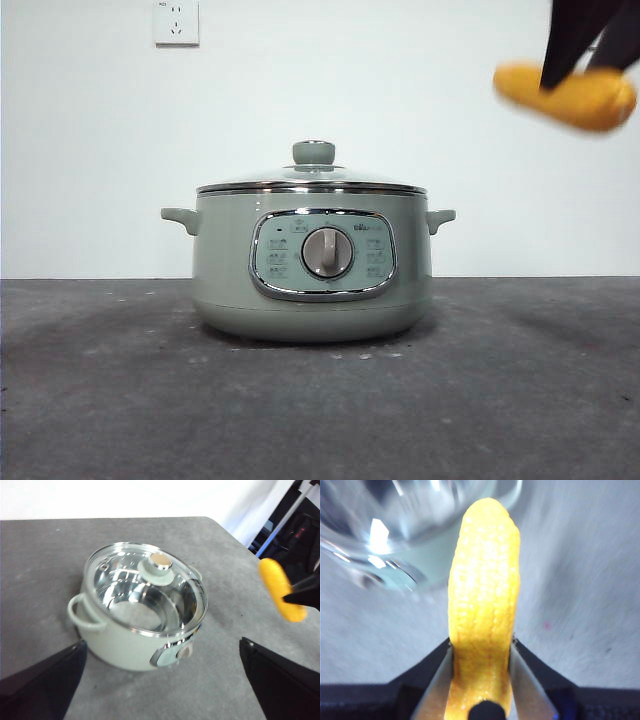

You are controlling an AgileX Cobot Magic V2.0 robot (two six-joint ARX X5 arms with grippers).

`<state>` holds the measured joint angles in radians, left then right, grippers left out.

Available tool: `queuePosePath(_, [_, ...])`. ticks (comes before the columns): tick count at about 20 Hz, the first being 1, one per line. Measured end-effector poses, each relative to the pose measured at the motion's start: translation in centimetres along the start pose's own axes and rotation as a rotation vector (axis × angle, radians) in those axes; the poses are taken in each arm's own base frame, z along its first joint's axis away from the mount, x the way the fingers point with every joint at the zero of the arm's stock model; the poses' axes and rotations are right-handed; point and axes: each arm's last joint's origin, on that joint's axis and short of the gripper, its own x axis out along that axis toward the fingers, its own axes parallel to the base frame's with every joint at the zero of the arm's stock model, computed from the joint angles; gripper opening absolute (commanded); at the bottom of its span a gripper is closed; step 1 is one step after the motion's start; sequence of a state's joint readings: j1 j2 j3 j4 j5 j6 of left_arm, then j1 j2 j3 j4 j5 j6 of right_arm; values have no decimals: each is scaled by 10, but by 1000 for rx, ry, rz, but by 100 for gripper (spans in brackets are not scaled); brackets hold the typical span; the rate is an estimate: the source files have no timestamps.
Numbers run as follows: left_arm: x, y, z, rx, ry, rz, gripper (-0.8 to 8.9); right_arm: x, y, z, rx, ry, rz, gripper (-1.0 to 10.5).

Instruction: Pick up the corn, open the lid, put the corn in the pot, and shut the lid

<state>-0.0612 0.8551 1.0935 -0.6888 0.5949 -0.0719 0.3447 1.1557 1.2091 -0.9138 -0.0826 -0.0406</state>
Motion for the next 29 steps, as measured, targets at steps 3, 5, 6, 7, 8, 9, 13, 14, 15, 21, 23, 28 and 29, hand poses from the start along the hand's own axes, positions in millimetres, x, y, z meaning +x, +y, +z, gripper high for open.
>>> queuePosePath(3, [30,4,23,7,45,-45,596,-35,3,-9,-3,-113,-4,-12])
queuePosePath(5, [55,4,40,21,77,-50,596,-50,5,-14,9,-161,-2,-12])
queuePosePath(6, [68,3,48,33,93,-53,596,-56,5,-16,11,-178,-1,-12])
queuePosePath(7, [84,2,55,47,116,-54,596,-60,6,-18,14,-186,-1,-12])
queuePosePath(8, [99,1,60,62,135,-54,596,-62,6,-20,14,-187,-1,-12])
queuePosePath(9, [115,-1,65,78,153,-46,596,-63,6,-21,15,-180,-1,-12])
queuePosePath(13, [173,-9,77,142,204,-11,596,-63,6,-26,22,-142,0,-12])
queuePosePath(14, [185,-11,79,153,211,-4,596,-63,6,-26,22,-139,0,-12])
queuePosePath(15, [198,-13,80,168,218,6,596,-63,6,-26,22,-138,0,-12])
queuePosePath(21, [264,-20,57,250,292,52,596,-63,6,-26,23,-135,1,-12])
queuePosePath(23, [277,-21,48,259,311,66,596,-63,6,-26,24,-135,0,-12])
queuePosePath(28, [290,-19,42,271,312,81,593,-63,6,-26,25,-135,0,-12])
queuePosePath(29, [291,-19,41,272,316,92,593,-63,6,-26,25,-134,1,-12])
